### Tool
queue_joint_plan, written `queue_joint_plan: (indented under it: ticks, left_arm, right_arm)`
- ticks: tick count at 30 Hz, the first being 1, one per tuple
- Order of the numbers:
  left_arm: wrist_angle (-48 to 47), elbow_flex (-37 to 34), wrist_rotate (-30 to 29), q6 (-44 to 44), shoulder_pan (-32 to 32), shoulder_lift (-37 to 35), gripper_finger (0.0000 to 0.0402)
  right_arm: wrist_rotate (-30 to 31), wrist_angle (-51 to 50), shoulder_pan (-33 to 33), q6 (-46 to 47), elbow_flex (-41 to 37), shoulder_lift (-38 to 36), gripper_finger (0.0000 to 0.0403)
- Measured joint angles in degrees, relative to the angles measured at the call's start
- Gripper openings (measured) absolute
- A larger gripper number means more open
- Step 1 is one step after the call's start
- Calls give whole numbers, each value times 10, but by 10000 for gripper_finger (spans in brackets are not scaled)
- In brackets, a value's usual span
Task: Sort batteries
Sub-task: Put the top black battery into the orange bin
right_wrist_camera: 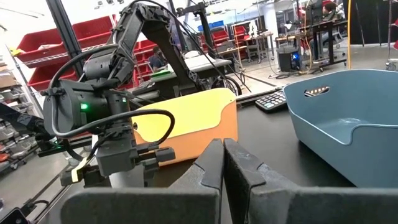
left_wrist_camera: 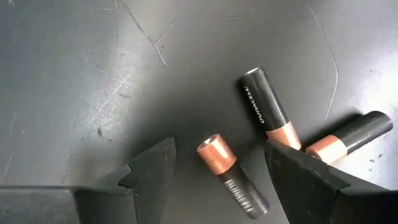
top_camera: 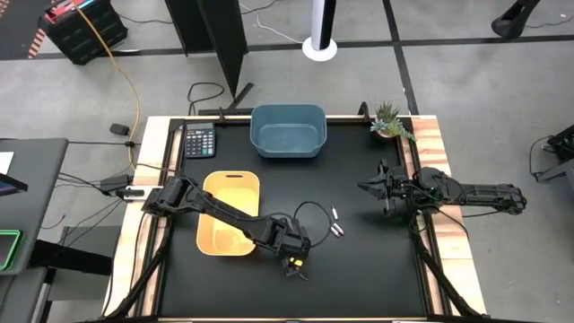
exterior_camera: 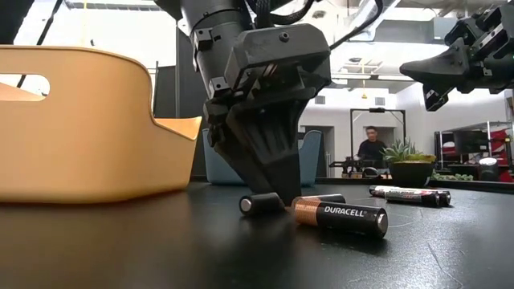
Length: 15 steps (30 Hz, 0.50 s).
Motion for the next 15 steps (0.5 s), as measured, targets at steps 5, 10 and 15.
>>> queue_joint_plan:
  ticks: [5, 10, 15]
  left_arm:
    - [-10, 0, 0, 0, 0, 0, 249]
    - [-28, 0, 0, 0, 0, -1, 248]
    - [-60, 1, -2, -4, 0, -2, 217]
  right_arm:
    - [0, 0, 0, 0, 0, 0, 31]
    - [0, 0, 0, 0, 0, 0, 31]
    - [0, 0, 0, 0, 0, 0, 31]
